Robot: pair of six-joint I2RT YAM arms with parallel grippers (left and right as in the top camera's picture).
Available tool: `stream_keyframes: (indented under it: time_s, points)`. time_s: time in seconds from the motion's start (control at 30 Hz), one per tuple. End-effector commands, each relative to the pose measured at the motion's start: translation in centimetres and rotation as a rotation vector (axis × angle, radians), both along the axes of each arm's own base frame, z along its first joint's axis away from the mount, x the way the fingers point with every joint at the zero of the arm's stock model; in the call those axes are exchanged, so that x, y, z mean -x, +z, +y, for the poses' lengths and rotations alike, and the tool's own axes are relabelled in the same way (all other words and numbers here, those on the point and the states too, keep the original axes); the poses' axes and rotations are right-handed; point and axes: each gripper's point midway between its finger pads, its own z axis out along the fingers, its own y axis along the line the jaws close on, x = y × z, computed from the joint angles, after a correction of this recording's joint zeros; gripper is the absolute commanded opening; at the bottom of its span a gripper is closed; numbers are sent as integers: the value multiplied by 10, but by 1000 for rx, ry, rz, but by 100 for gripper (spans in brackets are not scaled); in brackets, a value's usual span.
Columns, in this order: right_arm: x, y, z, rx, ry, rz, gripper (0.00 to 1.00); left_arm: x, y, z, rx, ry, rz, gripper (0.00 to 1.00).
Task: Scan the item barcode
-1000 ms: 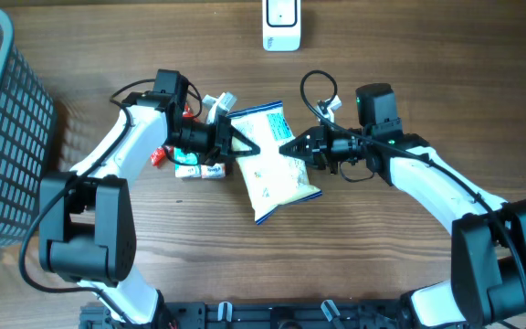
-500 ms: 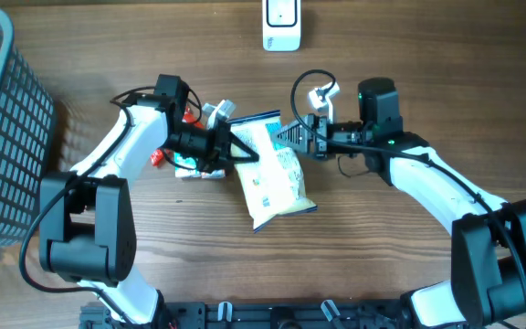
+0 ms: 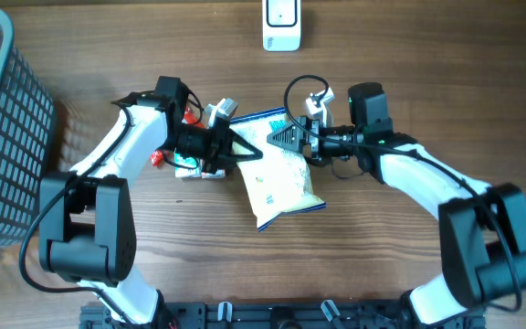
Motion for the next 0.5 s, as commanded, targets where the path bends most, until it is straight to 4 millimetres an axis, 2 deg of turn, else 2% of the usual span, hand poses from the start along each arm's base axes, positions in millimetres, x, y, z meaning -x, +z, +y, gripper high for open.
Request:
stream_keyframes:
  time_s: [0.0,0.13,0.27,0.47]
  points:
    - [10,10,11,-130,76,117,99,-2,14,-2,59,4,-17,4]
    - [11,21,14,-185,101,163,95,-1,10,0,38,3,-10,4]
    - [16,28,15,-217,122,214,86,1,8,0,22,3,-1,4]
    - [23,28,20,-216,142,247,80,1,8,0,22,5,6,4]
